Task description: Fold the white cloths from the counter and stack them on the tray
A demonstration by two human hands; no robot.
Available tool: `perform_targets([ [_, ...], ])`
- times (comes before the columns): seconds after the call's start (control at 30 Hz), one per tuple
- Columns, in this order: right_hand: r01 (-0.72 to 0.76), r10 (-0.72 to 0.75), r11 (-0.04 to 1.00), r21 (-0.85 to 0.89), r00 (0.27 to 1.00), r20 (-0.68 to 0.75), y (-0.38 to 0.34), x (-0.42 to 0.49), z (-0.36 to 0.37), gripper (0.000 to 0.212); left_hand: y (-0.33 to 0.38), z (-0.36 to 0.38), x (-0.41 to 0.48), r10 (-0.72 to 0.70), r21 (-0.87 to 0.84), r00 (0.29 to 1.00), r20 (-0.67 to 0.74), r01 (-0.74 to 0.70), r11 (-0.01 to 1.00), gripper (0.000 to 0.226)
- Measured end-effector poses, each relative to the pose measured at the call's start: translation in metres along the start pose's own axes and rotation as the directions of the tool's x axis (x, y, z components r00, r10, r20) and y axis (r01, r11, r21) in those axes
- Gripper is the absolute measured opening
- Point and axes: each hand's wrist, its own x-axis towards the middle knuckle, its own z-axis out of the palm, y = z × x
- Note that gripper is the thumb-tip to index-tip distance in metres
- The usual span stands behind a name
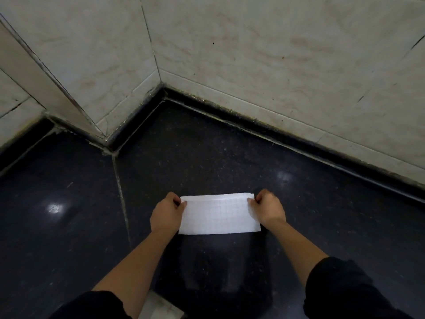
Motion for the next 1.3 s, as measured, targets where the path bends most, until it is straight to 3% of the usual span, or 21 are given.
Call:
perform_targets([
  [0.17, 0.041, -0.038, 0.998, 0.049, 0.997, -0.069, 0.01, -0.013, -0.011, 0.023, -0.005, -0.002, -0.025, 0.094, 0.035, 0.994, -0.052, -0.092, 0.995, 0.027],
  [0.37, -0.075, 0.07, 0.997, 0.031, 0.989, 0.129, 0.031, -0.047, -0.006, 0.053, -0.031, 0.01, -0.057, 0.004, 0.095, 0.999, 0.041, -0.007, 0.995, 0.038],
  [0.53, -0.087, 0.08, 0.993, 0.077, 0.992, 0.093, 0.032, -0.058, 0.008, 0.044, -0.032, 0.01, -0.059, -0.028, 0.013, 0.998, 0.048, 0.028, 1.0, 0.035],
  [0.73, -0.239, 0.222, 0.94, 0.242, 0.97, 0.094, 0.026, -0.057, 0.015, 0.031, -0.031, 0.01, -0.061, -0.067, -0.07, 0.996, 0.067, 0.072, 0.995, 0.036],
  [0.8, -0.299, 0.279, 0.882, 0.365, 0.954, 0.107, 0.022, -0.058, 0.017, 0.023, -0.032, 0.008, -0.061, -0.062, -0.138, 0.996, 0.07, 0.072, 0.988, 0.037],
  [0.93, -0.415, 0.396, 0.575, 0.705, 0.895, 0.203, 0.014, -0.061, 0.013, 0.02, -0.04, 0.008, -0.065, 0.054, -0.281, 0.997, 0.062, -0.035, 0.959, 0.036],
  [1.0, -0.418, 0.412, 0.508, 0.753, 0.886, 0.213, 0.009, -0.063, 0.011, 0.015, -0.045, 0.009, -0.064, 0.106, -0.296, 0.992, 0.073, -0.08, 0.952, 0.027],
  [1.07, -0.343, 0.384, 0.601, 0.722, 0.916, 0.116, 0.001, -0.065, 0.011, 0.008, -0.049, 0.01, -0.062, 0.141, -0.289, 0.985, 0.096, -0.108, 0.951, 0.02],
  [1.17, -0.137, 0.197, 0.815, 0.564, 0.979, -0.047, -0.02, -0.074, 0.014, 0.007, -0.051, 0.009, -0.057, 0.122, -0.362, 0.981, 0.149, -0.06, 0.93, 0.019],
  [1.3, -0.043, 0.019, 0.848, 0.528, 0.999, 0.05, -0.048, -0.085, 0.032, 0.012, -0.053, 0.01, -0.051, 0.105, -0.438, 0.974, 0.198, -0.008, 0.899, 0.019],
])
